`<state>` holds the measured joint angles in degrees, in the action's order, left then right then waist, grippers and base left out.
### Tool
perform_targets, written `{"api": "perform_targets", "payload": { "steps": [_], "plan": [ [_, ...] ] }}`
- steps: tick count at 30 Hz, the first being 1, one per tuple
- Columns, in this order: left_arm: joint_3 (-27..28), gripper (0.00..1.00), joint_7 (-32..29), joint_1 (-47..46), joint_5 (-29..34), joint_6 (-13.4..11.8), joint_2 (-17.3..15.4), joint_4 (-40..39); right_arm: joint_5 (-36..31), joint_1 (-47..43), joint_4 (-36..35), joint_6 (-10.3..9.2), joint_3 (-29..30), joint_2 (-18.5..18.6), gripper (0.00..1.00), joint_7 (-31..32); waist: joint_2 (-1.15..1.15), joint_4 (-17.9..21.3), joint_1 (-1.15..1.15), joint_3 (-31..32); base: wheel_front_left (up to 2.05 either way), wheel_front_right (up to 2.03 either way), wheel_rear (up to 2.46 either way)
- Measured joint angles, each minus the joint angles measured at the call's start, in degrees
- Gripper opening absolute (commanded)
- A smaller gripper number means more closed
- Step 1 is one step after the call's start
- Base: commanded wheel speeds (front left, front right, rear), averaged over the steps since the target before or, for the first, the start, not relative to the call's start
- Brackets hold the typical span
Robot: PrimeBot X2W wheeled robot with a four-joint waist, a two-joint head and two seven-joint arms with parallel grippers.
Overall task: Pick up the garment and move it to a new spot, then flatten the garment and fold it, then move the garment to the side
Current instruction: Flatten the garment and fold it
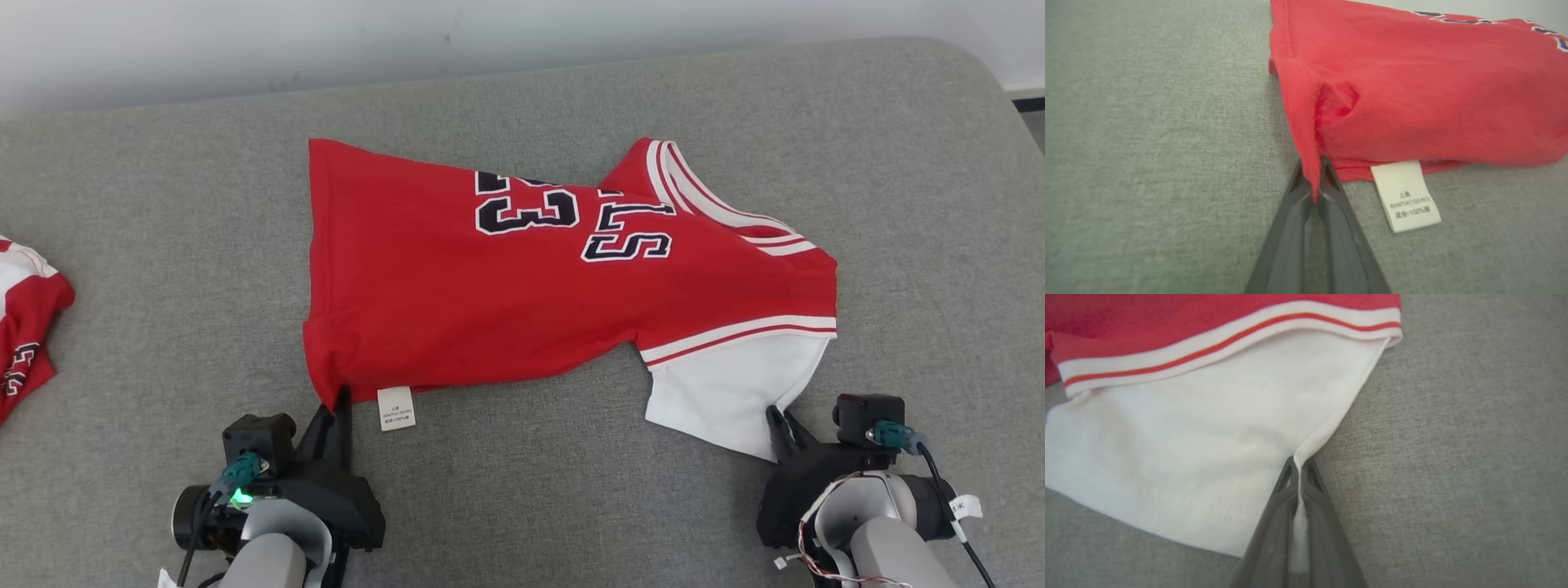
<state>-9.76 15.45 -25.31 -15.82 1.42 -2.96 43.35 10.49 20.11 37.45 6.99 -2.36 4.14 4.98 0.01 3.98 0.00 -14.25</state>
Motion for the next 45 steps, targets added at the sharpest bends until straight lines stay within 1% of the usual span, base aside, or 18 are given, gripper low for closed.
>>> {"api": "perform_targets", "payload": {
  "steps": [3,6,10,14,16,20,21,23,26,29,33,35,36,39,42,43,45],
  "plan": [
    [0.26,0.0,-0.33,1.09,-0.1,0.18,0.0,-2.11,-0.49,-0.94,-0.94,0.21,1.64,-0.48,0.0,-1.85,0.02,0.06,0.01,1.09,0.0,0.0,0.0],
    [0.8,0.0,-0.33,3.05,-0.53,0.7,-0.05,-6.05,-0.59,-2.43,-3.75,0.4,3.85,-0.77,0.0,-3.89,0.03,0.19,0.02,2.57,0.0,0.0,0.0],
    [1.21,0.0,-0.33,3.9,-1.83,2.11,-0.02,-11.88,-0.87,-2.98,-11.15,0.4,6.36,-0.11,0.0,-5.58,0.02,0.49,0.02,4.89,0.0,0.0,0.0],
    [0.81,0.0,-0.69,4.03,-4.19,2.98,0.02,-16.28,-0.66,-3.43,-19.69,0.4,7.15,0.7,0.0,-5.04,0.02,0.89,0.01,7.42,0.0,0.0,0.0],
    [0.74,0.0,-2.22,3.35,-6.3,3.55,0.01,-18.63,0.29,-3.35,-23.82,0.4,7.05,1.21,0.0,-3.86,0.01,1.15,0.01,8.62,0.0,0.0,0.0],
    [0.29,0.0,-7.38,0.43,-11.45,4.67,0.02,-23.8,2.05,-0.5,-30.76,0.4,4.59,3.33,0.0,-0.4,0.0,2.03,0.0,10.43,0.0,0.0,0.0],
    [0.29,0.0,-7.38,0.43,-11.45,4.67,0.02,-23.8,2.05,-0.5,-30.76,0.4,4.59,3.33,0.0,-0.4,0.0,2.03,0.0,10.43,0.0,0.0,0.0],
    [0.52,0.0,-10.57,-1.81,-13.56,4.92,-0.11,-25.98,2.87,2.43,-33.3,0.4,2.71,4.89,0.0,1.44,0.0,2.73,0.0,10.8,0.0,0.0,0.0],
    [1.1,0.0,-15.7,-6.75,-16.41,5.21,-1.67,-28.81,4.88,8.65,-35.23,0.4,-0.2,7.01,0.0,3.82,0.0,3.65,0.0,10.48,0.0,0.0,0.0],
    [2.45,0.0,-20.75,-13.18,-18.92,5.2,-3.75,-30.18,6.6,17.25,-34.38,0.4,-3.36,8.8,0.0,5.98,0.0,4.35,0.0,9.03,0.0,0.0,0.0],
    [3.79,0.0,-25.47,-22.91,-19.45,5.04,-7.08,-30.66,8.68,29.39,-29.21,0.4,-6.93,9.89,0.0,7.1,0.0,5.28,0.0,5.72,0.0,0.0,0.0],
    [5.48,0.0,-26.75,-27.57,-21.58,4.44,-7.02,-30.69,9.47,35.27,-25.98,0.4,-8.13,10.11,0.0,6.72,0.0,5.75,0.0,3.45,0.0,0.0,0.0],
    [5.81,0.0,-27.17,-29.76,-21.62,4.12,-7.53,-30.67,9.23,38.12,-24.48,0.4,-8.89,10.38,0.0,6.26,0.0,5.96,0.01,2.2,0.0,0.0,0.0],
    [7.21,0.0,-27.28,-36.58,-21.29,3.26,-9.29,-30.05,9.03,46.2,-18.59,0.41,-9.17,10.11,0.0,4.17,0.0,6.43,0.01,-2.01,0.0,0.0,0.0],
    [7.73,0.0,-25.25,-43.21,-19.56,2.75,-10.12,-28.85,8.88,53.92,-12.82,0.41,-7.62,8.23,0.0,0.89,0.0,6.65,0.02,-6.76,0.0,0.0,0.0],
    [7.97,0.0,-23.97,-45.12,-19.29,2.63,-10.16,-28.29,8.62,56.16,-11.03,0.41,-6.81,7.54,0.0,-0.68,0.01,6.71,0.02,-8.33,0.0,0.0,0.0],
    [8.21,0.0,-21.45,-49.12,-18.04,2.52,-10.56,-27.38,9.55,61.12,-7.76,0.4,-3.12,5.27,0.0,-4.66,0.01,6.79,0.03,-11.49,0.0,0.0,0.0]
  ]
}}
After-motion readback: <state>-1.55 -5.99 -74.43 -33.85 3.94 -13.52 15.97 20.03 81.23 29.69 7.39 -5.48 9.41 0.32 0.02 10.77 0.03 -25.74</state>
